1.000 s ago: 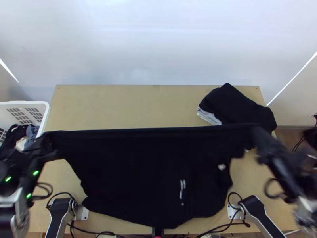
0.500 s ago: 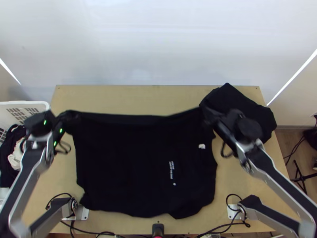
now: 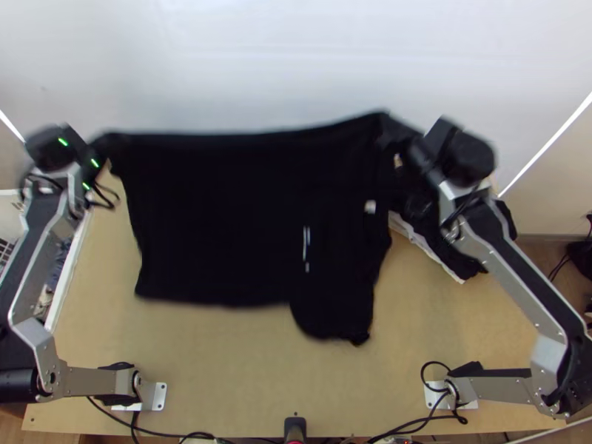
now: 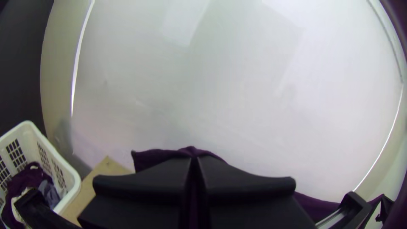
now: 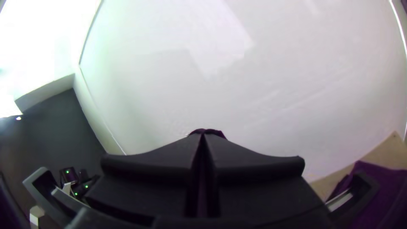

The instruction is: Fold the t-shirt

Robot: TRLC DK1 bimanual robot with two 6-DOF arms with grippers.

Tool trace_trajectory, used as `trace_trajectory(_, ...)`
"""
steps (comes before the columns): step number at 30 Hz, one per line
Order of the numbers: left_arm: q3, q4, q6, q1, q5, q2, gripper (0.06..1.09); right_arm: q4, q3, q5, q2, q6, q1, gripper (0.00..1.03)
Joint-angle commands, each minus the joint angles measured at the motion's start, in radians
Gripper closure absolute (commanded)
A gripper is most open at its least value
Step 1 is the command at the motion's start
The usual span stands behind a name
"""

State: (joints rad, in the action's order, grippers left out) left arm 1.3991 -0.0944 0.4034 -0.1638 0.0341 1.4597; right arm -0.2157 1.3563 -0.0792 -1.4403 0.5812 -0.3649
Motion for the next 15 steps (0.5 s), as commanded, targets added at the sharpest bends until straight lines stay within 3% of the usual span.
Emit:
trace_trajectory(1, 0.313, -0.073, 0.037, 0.000, 0.000, -0.081, 1.05, 0.052, 0.265, -0.030, 0.083, 0.032, 0.023, 1.00)
trace_trajectory(6, 0.339, -0.139, 0.045, 0.006, 0.003, -0.249, 1.05, 0.148, 0.283, -0.056, 0.304, 0.071, 0.023, 1.00)
trace_trajectory(15, 0.317, -0.344, 0.092, 0.021, 0.009, -0.595, 1.05, 0.466, 0.337, -0.056, 0.627, 0.089, 0.020, 1.00)
